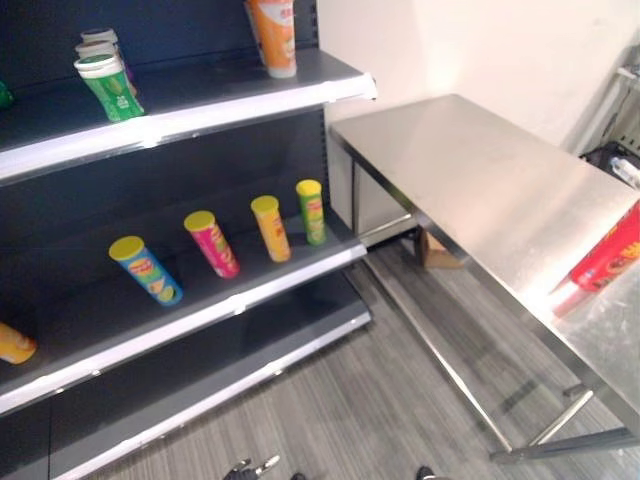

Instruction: Put the goods on the table back onto the shelves and tidy them up.

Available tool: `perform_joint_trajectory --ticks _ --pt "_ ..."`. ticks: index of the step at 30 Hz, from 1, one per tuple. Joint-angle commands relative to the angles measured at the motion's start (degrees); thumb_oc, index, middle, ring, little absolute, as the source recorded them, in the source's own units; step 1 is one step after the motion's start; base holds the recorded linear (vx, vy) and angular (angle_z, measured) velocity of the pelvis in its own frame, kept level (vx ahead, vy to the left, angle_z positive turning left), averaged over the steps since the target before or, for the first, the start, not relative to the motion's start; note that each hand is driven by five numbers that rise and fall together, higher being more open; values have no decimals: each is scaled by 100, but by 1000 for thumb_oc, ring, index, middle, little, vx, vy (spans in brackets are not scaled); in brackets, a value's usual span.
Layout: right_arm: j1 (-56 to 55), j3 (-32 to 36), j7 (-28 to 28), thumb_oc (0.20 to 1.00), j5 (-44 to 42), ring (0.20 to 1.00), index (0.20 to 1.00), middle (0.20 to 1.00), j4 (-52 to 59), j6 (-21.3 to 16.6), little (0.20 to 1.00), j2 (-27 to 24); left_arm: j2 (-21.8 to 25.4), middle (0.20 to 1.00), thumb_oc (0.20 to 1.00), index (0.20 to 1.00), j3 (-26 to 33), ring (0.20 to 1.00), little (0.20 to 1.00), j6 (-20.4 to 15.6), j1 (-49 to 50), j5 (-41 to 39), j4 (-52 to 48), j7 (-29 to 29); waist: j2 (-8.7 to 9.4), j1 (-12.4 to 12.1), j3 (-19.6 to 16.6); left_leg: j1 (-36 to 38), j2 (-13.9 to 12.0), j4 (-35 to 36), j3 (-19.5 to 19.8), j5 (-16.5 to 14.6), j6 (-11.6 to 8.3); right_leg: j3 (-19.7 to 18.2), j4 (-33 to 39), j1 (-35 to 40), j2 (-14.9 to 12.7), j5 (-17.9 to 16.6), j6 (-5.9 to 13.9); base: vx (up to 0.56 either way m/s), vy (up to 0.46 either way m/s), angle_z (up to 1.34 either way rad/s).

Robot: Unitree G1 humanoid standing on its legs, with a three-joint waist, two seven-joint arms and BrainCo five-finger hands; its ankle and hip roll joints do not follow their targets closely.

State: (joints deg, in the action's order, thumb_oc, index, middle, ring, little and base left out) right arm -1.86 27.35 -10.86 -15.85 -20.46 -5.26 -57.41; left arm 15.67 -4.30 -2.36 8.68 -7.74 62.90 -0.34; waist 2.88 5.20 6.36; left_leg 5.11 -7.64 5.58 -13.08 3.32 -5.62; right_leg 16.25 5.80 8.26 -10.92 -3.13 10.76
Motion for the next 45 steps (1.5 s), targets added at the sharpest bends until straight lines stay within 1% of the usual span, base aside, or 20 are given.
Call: perform_joint_trajectory --ticks 1,3,4,9,16,21,26,34,38,42,44,45 --pt "618 -193 69 1000 -195 1000 1000 1000 -278 -184 1000 -599 304 1000 1000 1000 -84 1000 1000 -50 -312 7 159 -4 208 -231 34 228 -346 -197 -313 -345 -339 -7 -153 -143 112 494 -85 12 -48 3" --pt "891 -489 148 1000 -250 1000 1000 1000 -596 -171 1000 -731 296 1000 1000 1000 -138 1000 1000 -61 -297 -29 157 -25 196 -286 42 240 -375 -183 -306 -312 -359 44 -151 -104 137 519 -106 10 -43 3" --pt "891 -489 148 1000 -250 1000 1000 1000 -596 -171 1000 -731 296 1000 1000 1000 -138 1000 1000 -61 -297 -29 157 -25 196 -286 42 240 -375 -183 -306 -312 -359 44 -151 -104 137 519 -106 7 -21 6" --pt "1401 -1071 271 1000 -124 1000 1000 1000 -1236 -90 1000 -1006 301 1000 1000 1000 -239 1000 1000 -83 -290 -53 150 -55 180 -336 59 251 -419 -157 -287 -240 -404 139 -168 -49 174 556 -145 9 -30 10" --pt "1917 -1636 359 1000 -2 1000 1000 1000 -1713 -28 1000 -1142 311 1000 1000 1000 -302 1000 1000 -98 -290 -57 158 -51 143 -385 86 242 -481 -134 -236 -158 -447 236 -176 -23 232 611 -196 5 -29 5" --pt "2180 -1881 388 1000 -20 1000 1000 1000 -1887 -24 1000 -1145 304 1000 1000 1000 -311 1000 1000 -93 -281 -61 207 -49 126 -416 97 240 -515 -127 -199 -116 -472 265 -164 1 270 634 -223 12 -31 11" --pt "2440 -2271 552 1000 -68 1000 1000 1000 -2104 16 1000 -1227 305 1000 1000 1000 -377 1000 1000 -99 -253 -102 145 -75 117 -472 111 208 -587 -111 -164 -34 -538 354 -129 46 341 684 -267 8 -38 6" --pt "2731 -2610 618 1000 11 1000 1000 1000 -2389 45 1000 -1263 316 1000 1000 1000 -394 1000 1000 -111 -281 -129 127 -65 103 -497 149 187 -647 -109 -134 42 -596 431 -114 78 402 727 -307 3 -17 6" --pt "2750 -2661 630 1000 97 1000 1000 1000 -2461 84 1000 -1268 313 1000 1000 1000 -375 1000 1000 -107 -286 -139 150 -50 91 -503 159 176 -675 -106 -122 77 -615 459 -116 86 424 745 -326 0 -21 4" --pt "2811 -2828 785 1000 108 1000 1000 1000 -2660 150 1000 -1322 304 1000 1000 1000 -378 1000 1000 -111 -286 -112 208 -66 94 -494 162 195 -686 -103 -132 86 -622 465 -111 106 437 753 -336 0 0 0" --pt "2949 -3098 1030 1000 80 1000 1000 1000 -2914 228 1000 -1426 316 1000 1000 1000 -416 1000 1000 -121 -293 -106 207 -92 112 -492 170 208 -699 -103 -153 94 -629 465 -112 109 442 753 -341 0 0 0" --pt "3013 -3223 1136 796 81 796 796 796 -3021 249 796 -1474 324 1000 1000 1000 -423 1000 1000 -127 -301 -108 199 -101 120 -492 171 209 -706 -102 -151 97 -630 465 -114 108 446 756 -343 0 0 0"
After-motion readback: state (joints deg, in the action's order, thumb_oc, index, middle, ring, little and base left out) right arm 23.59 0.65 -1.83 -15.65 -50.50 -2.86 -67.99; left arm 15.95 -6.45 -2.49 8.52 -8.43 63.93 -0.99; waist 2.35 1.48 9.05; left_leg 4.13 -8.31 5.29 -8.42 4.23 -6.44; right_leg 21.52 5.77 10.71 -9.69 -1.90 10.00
